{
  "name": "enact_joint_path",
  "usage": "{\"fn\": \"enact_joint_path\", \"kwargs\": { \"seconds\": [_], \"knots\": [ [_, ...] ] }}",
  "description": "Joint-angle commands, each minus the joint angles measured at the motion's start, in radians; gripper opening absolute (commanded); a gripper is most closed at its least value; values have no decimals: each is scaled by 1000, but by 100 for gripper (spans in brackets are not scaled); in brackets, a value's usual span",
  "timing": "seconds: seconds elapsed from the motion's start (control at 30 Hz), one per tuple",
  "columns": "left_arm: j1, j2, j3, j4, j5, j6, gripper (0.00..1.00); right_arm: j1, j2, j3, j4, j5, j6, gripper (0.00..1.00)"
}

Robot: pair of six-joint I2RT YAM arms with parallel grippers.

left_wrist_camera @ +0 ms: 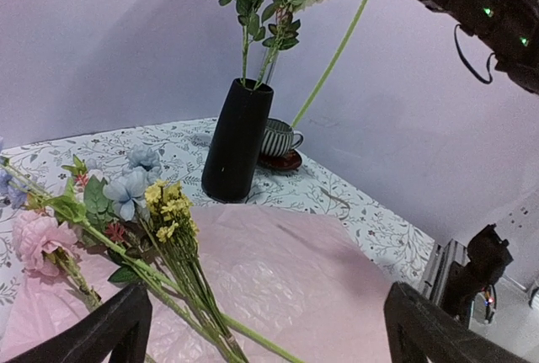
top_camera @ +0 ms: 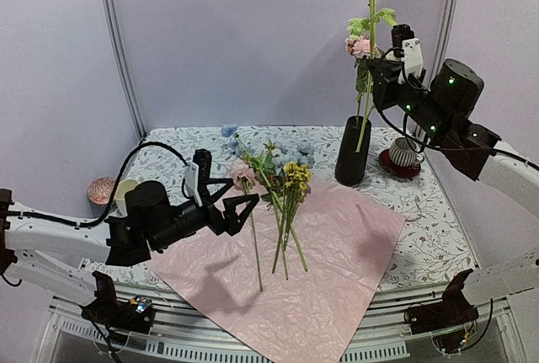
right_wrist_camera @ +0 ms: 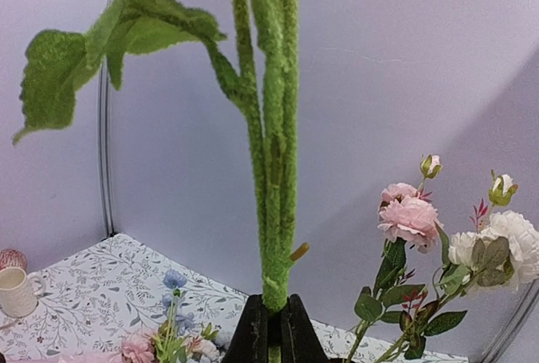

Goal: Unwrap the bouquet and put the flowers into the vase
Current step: Place the fake flower in the vase.

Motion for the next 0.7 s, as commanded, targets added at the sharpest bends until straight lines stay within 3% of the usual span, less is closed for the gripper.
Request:
{"fn": "enact_joint_path", "kwargs": {
  "seconds": [0.0,0.67],
  "knots": [
    [4,30,40,-37,7,18,98,-34,47,86,23,-18,-10,3],
    [31,27,48,-77,10,0,98,-164,240,279,90,-91,-46,3]
  ]
}}
